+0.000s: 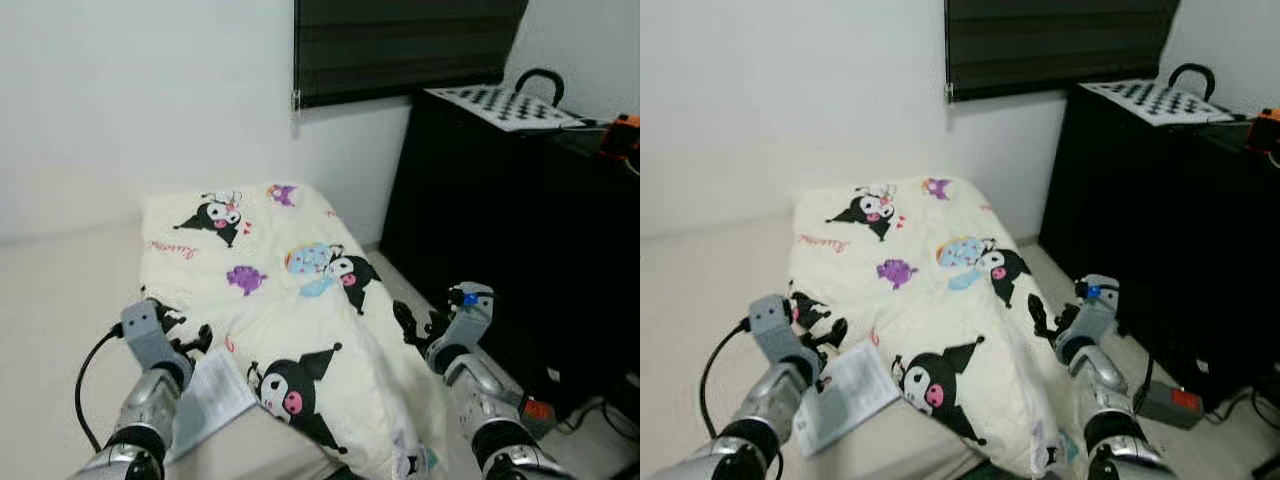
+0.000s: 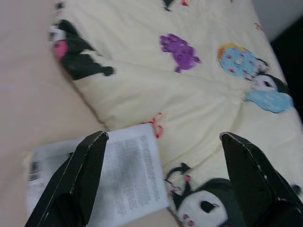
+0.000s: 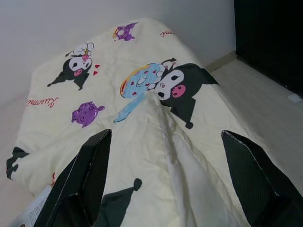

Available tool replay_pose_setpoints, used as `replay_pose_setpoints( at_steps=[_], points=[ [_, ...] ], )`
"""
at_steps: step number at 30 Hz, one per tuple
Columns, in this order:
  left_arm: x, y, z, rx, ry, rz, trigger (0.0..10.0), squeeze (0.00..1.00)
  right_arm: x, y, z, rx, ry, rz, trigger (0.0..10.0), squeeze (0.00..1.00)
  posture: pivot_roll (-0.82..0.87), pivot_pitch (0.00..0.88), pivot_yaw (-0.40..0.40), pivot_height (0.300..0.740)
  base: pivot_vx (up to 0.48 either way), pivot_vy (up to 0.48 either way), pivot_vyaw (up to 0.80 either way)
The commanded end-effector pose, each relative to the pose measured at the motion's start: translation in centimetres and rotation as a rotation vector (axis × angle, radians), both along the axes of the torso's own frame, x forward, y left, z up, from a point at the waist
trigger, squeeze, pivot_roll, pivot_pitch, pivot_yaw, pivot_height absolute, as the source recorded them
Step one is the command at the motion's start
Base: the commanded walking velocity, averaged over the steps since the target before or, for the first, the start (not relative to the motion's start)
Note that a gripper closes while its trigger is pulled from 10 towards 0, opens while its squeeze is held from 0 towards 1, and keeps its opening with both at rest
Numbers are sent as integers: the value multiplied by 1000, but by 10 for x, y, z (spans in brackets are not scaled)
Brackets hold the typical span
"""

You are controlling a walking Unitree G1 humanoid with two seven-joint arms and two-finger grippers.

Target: Clean up the room

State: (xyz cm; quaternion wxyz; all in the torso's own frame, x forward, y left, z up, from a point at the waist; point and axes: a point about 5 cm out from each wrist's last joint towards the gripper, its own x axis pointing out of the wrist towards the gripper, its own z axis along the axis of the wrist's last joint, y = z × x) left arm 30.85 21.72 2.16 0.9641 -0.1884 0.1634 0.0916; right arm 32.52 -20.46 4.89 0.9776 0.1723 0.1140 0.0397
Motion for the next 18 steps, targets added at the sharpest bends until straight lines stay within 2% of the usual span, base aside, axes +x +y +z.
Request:
replay_pose_setpoints(
  at_steps=[1, 8, 10, 14, 18],
  points=[
    [-7, 3, -9, 13, 65, 31, 10000, 0, 5, 1, 5, -10, 6, 10, 10000, 0, -97, 0, -1, 740, 0, 0, 0],
    [-21, 5, -25, -31, 160, 115, 10000, 0, 8, 3, 10, 5, -10, 28, 10000, 0, -98, 0, -5, 715, 0, 0, 0],
    [-27, 2, -32, -79, 196, 132, 10000, 0, 10, 4, 13, 8, -19, 39, 10000, 0, -100, 0, -6, 705, 0, 0, 0],
    [-32, -6, -39, -131, 221, 130, 10000, 0, 12, 6, 18, 4, -37, 54, 10000, 0, -105, 0, -6, 690, 0, 0, 0],
    [-34, -6, -41, -163, 225, 141, 10000, 0, 14, 4, 23, 3, -59, 51, 10000, 0, -108, 0, -6, 680, 0, 0, 0]
  ],
)
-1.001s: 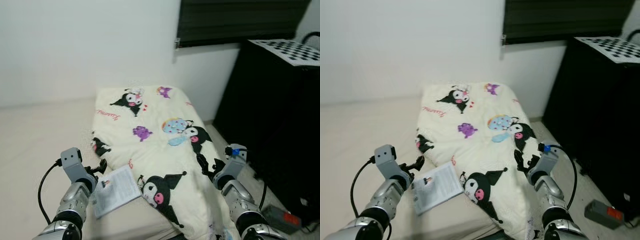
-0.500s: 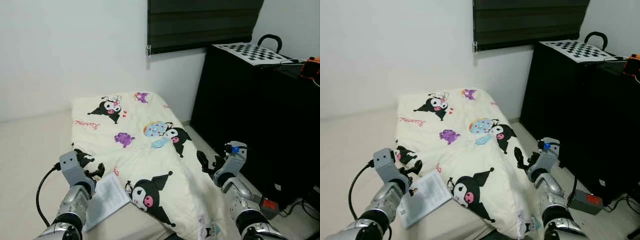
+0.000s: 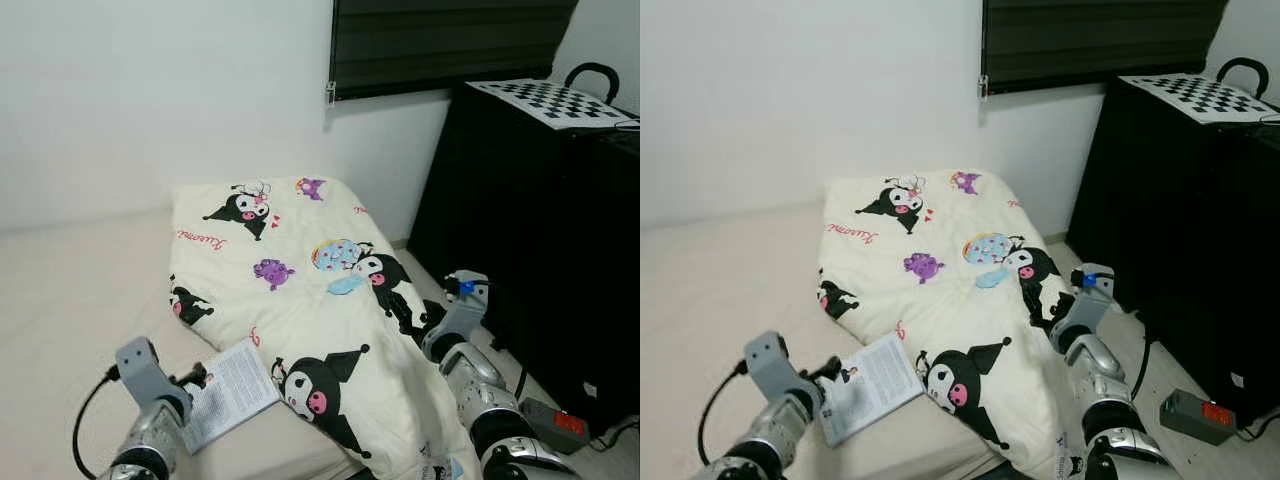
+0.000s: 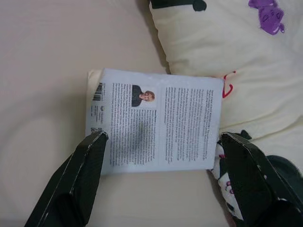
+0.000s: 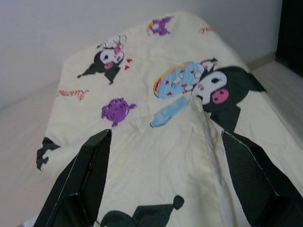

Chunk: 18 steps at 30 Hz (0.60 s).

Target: Clean up the room

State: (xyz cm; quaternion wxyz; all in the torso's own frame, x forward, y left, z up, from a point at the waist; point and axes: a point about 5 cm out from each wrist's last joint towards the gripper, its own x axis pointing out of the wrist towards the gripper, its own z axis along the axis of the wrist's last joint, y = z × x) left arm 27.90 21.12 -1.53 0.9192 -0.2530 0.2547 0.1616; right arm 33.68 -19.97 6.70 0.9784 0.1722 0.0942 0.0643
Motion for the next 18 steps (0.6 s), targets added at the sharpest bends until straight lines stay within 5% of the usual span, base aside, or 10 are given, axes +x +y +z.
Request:
replay_pose_setpoints(
  at_steps=[1, 9, 18],
  points=[
    [-5, 0, -5, -27, 18, 12, 10000, 0, 3, 0, 5, -3, -11, 10, 10000, 0, -108, 0, -6, 680, 0, 0, 0],
    [-11, 7, -8, -75, 6, 13, 10000, 0, 8, -5, 18, 5, -57, 9, 10000, 0, -105, 0, -6, 655, 0, 0, 0],
    [-11, 14, -5, 7, 8, 35, 10000, 0, 9, 3, 26, 26, -89, 51, 10000, 0, -108, 0, -7, 615, 0, 0, 0]
  ],
)
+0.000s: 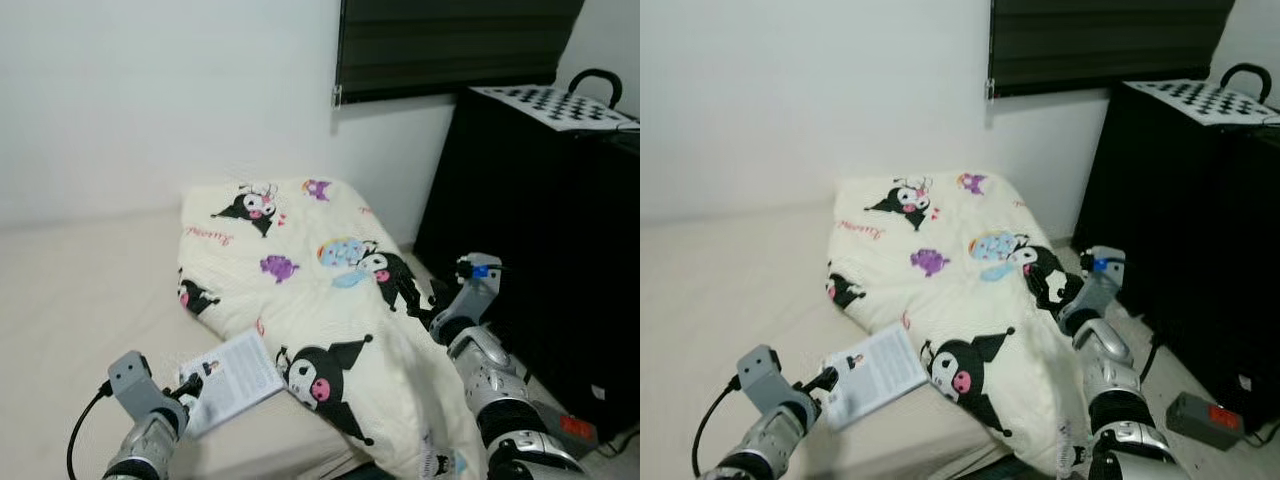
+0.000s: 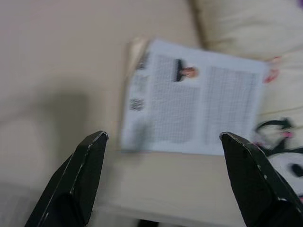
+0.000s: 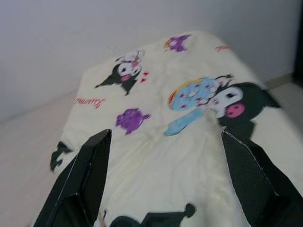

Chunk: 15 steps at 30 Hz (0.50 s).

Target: Clean up the room

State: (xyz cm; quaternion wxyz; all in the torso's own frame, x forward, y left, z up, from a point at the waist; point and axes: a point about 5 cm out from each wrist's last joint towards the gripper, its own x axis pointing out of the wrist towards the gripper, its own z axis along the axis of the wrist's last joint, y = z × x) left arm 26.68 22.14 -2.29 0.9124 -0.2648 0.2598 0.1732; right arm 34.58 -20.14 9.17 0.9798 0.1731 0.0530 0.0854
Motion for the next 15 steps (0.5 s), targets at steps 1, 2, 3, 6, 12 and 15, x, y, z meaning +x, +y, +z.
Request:
replay_pose_setpoints(
  at_steps=[1, 2, 3, 6, 12, 15],
  points=[
    [2, 4, 3, 30, -12, 11, 10000, 0, 0, 5, 2, 15, -3, 28, 10000, 0, -108, 0, -7, 610, 0, 0, 0],
    [4, 4, 5, 24, -20, 12, 10000, 0, 0, 5, 2, 16, -4, 30, 10000, 0, -108, 0, -8, 605, 0, 0, 0],
    [4, 4, 5, 24, -20, 12, 10000, 0, 0, 5, 2, 16, -4, 30, 10000, 0, -108, 0, -8, 605, 0, 0, 0],
    [7, 4, 7, 5, -34, 10, 10000, 0, 0, 6, 3, 19, -9, 33, 10000, 0, -108, 0, -6, 595, 0, 0, 0],
    [20, -8, 16, -97, -112, -12, 10000, 0, 0, 9, 9, 26, -31, 48, 10000, 0, -113, 0, -1, 570, 0, 0, 0],
    [26, -13, 22, -148, -160, -21, 10000, 0, -1, 10, 9, 26, -34, 53, 10000, 0, -115, 0, 0, 560, 0, 0, 0]
  ],
)
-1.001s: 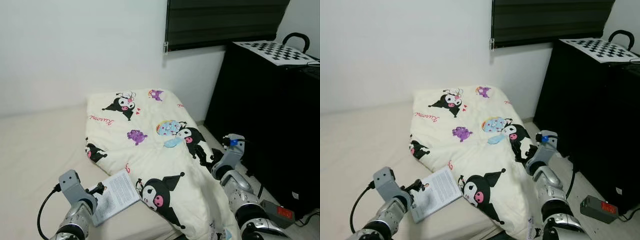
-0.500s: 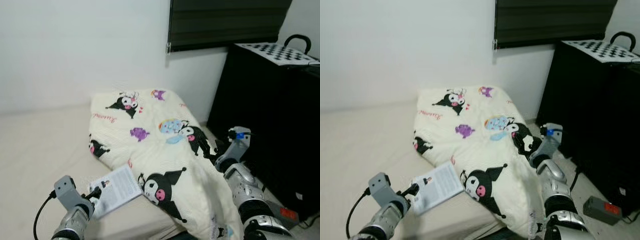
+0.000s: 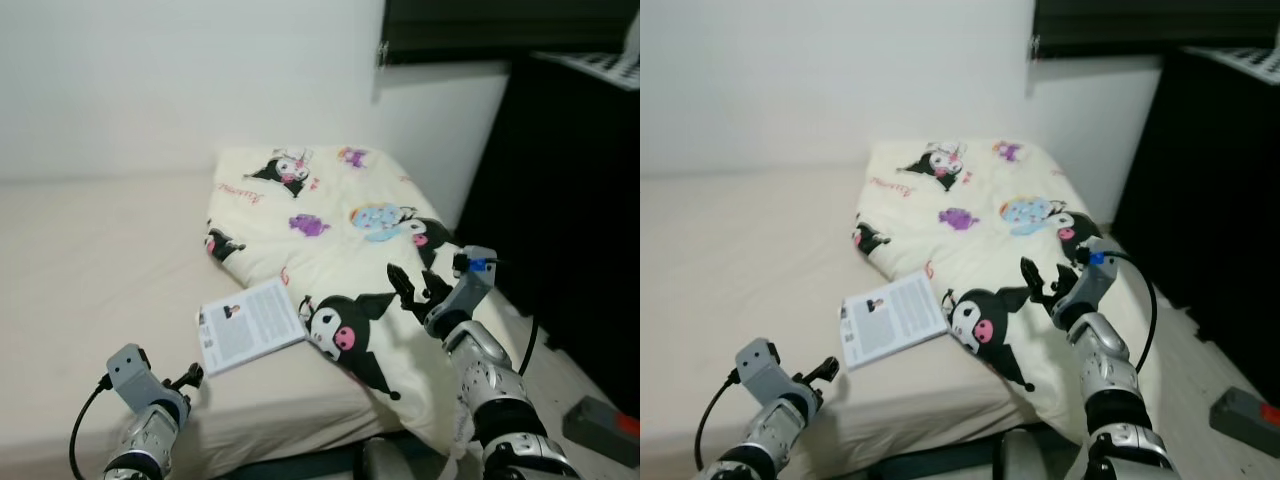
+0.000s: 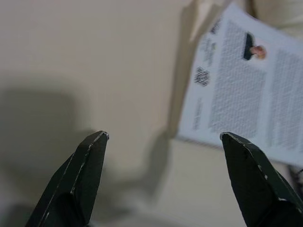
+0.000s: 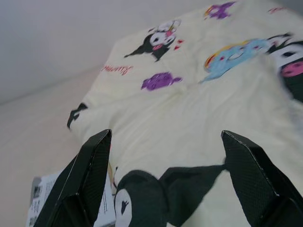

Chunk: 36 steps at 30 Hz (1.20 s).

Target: Clean up the room

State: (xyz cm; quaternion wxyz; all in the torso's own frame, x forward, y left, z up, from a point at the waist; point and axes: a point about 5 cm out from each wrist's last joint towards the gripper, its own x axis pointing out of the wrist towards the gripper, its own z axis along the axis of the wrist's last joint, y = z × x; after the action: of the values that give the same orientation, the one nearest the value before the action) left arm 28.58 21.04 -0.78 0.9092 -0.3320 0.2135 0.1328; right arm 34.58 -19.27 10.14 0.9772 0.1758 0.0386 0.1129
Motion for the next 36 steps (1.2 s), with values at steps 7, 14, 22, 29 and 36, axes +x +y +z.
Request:
replay_pose_setpoints(
  at_steps=[7, 14, 22, 29, 36],
  points=[
    [21, -14, 21, -108, -162, -65, 10000, 0, -6, 2, -2, 15, 5, 12, 10000, 0, -126, 0, 3, 540, 0, 0, 0],
    [35, -22, 37, 49, -194, -138, 10000, 0, -14, -1, 1, 29, -19, -9, 10000, 0, -140, 28, 8, 530, 0, 0, 0],
    [29, -1, 34, 263, -109, -70, 10000, 0, -23, -4, 6, 36, -35, -16, 10000, 0, -166, 78, 15, 530, 0, 0, 0],
    [19, 13, 28, 320, -71, -61, 10000, 0, -36, -9, 6, 28, -24, -30, 10000, 0, -172, 136, 14, 530, 0, 0, 0],
    [9, 3, 14, 228, -60, -88, 10000, 0, -48, -9, 14, 21, -24, -33, 10000, 0, -198, 206, 12, 530, 0, 0, 0]
  ],
)
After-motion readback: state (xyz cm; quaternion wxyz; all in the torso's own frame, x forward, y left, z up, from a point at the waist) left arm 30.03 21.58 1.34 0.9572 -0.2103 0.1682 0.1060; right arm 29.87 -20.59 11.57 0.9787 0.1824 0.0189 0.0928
